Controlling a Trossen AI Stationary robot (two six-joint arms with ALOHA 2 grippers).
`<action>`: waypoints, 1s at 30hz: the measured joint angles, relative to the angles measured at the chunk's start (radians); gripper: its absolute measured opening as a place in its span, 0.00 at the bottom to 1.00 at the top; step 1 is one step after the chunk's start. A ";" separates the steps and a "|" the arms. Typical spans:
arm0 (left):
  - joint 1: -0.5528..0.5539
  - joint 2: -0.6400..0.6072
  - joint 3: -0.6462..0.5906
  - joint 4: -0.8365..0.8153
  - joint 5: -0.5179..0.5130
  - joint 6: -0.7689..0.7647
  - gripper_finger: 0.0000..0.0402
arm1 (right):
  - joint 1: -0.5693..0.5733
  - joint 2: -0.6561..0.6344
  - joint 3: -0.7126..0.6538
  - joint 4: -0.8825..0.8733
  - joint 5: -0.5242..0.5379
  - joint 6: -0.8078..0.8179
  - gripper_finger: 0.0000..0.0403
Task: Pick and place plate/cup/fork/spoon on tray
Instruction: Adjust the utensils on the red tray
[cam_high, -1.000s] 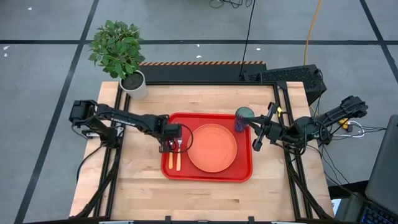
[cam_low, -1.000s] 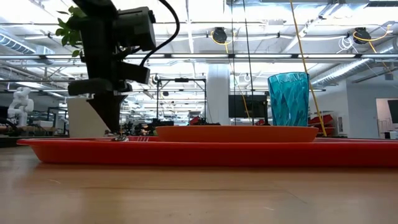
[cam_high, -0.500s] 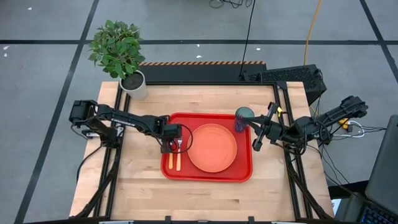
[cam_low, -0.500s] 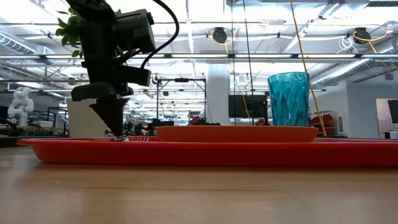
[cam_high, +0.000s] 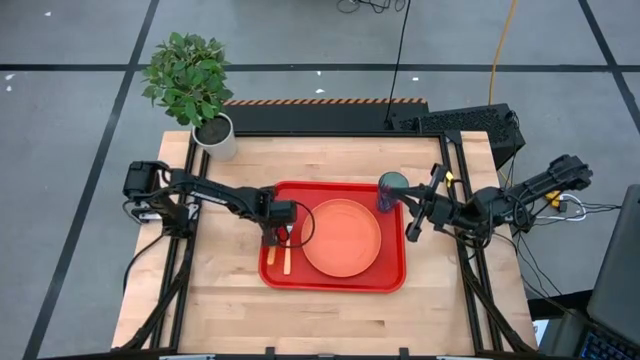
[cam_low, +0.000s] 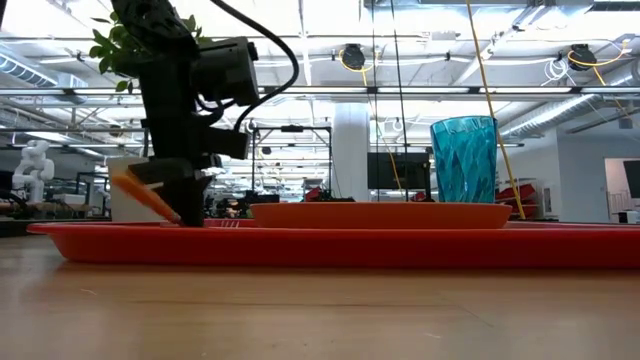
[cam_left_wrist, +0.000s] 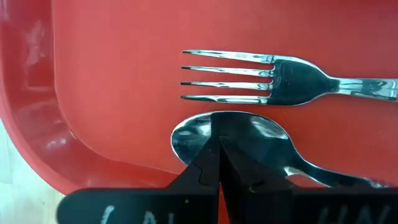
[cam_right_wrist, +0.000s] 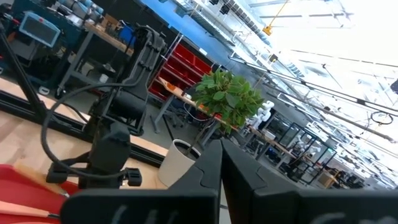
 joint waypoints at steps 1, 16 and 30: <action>0.000 -0.002 0.000 -0.001 0.000 0.000 0.00 | -0.007 0.000 0.000 -0.002 0.000 0.000 0.00; 0.000 -0.010 0.000 0.013 0.005 -0.012 0.01 | -0.081 0.001 0.000 -0.043 -0.080 0.071 0.00; 0.000 -0.010 -0.001 0.019 0.008 -0.036 0.06 | -0.085 0.001 0.000 -0.044 -0.080 0.076 0.00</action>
